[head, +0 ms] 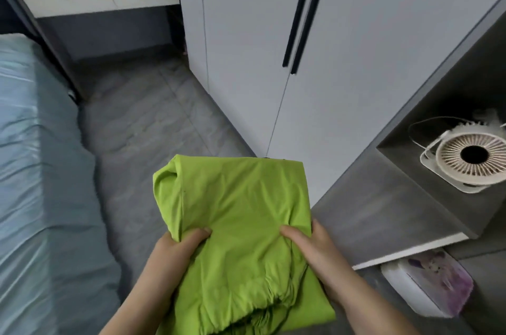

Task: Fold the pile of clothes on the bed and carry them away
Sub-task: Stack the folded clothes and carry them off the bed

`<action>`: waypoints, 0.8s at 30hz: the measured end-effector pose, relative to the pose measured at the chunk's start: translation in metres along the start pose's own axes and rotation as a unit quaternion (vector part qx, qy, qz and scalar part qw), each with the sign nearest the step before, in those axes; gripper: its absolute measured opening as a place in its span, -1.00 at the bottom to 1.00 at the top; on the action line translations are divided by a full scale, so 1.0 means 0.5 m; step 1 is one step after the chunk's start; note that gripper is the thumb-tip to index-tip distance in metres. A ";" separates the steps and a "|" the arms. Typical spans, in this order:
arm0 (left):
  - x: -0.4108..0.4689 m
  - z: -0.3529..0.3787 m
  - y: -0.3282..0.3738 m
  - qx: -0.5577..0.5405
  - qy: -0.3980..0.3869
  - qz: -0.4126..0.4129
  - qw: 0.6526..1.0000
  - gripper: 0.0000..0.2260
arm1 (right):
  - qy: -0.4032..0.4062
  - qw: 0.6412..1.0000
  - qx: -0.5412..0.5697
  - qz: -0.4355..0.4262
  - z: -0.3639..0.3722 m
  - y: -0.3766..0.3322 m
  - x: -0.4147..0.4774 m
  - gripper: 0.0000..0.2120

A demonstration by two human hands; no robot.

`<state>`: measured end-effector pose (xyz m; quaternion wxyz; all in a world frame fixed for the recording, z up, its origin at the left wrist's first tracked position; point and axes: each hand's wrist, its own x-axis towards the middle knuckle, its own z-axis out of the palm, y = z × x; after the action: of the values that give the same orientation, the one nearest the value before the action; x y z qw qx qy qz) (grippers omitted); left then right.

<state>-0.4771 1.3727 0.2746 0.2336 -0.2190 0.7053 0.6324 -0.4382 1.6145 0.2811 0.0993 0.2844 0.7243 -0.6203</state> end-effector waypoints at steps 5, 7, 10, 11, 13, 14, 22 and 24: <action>0.118 -0.069 0.109 -0.028 0.016 0.004 0.999 -0.53 | -0.056 0.998 0.014 0.012 0.089 -0.117 0.134 -0.54; 0.163 -0.097 0.150 -0.033 0.025 0.006 0.999 -0.52 | -0.065 0.998 0.003 0.010 0.126 -0.163 0.183 -0.41; 0.229 -0.134 0.199 -0.051 0.041 0.002 0.998 -0.61 | -0.084 0.996 -0.008 0.004 0.176 -0.224 0.256 -0.30; 0.250 -0.143 0.214 -0.053 0.047 0.001 0.998 -0.62 | -0.094 0.996 -0.010 0.001 0.190 -0.241 0.281 -0.30; 0.292 -0.159 0.244 -0.060 0.056 0.000 0.997 -0.54 | -0.115 0.993 -0.012 -0.010 0.216 -0.277 0.332 -0.37; 0.315 -0.165 0.260 -0.066 0.061 -0.004 0.996 -0.51 | -0.125 0.992 -0.013 -0.015 0.229 -0.295 0.361 -0.40; 0.518 -0.197 0.394 -0.124 0.122 -0.023 0.984 -0.44 | -0.181 0.982 -0.046 -0.035 0.331 -0.453 0.630 -0.56; 0.563 -0.202 0.429 -0.139 0.137 -0.023 0.981 -0.40 | -0.198 0.977 -0.059 -0.051 0.355 -0.495 0.701 -0.71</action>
<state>-0.8361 1.2910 0.2825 0.1163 -0.3497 0.6309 0.6827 -0.8944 1.5291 0.2780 0.2256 0.1116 0.7392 -0.6247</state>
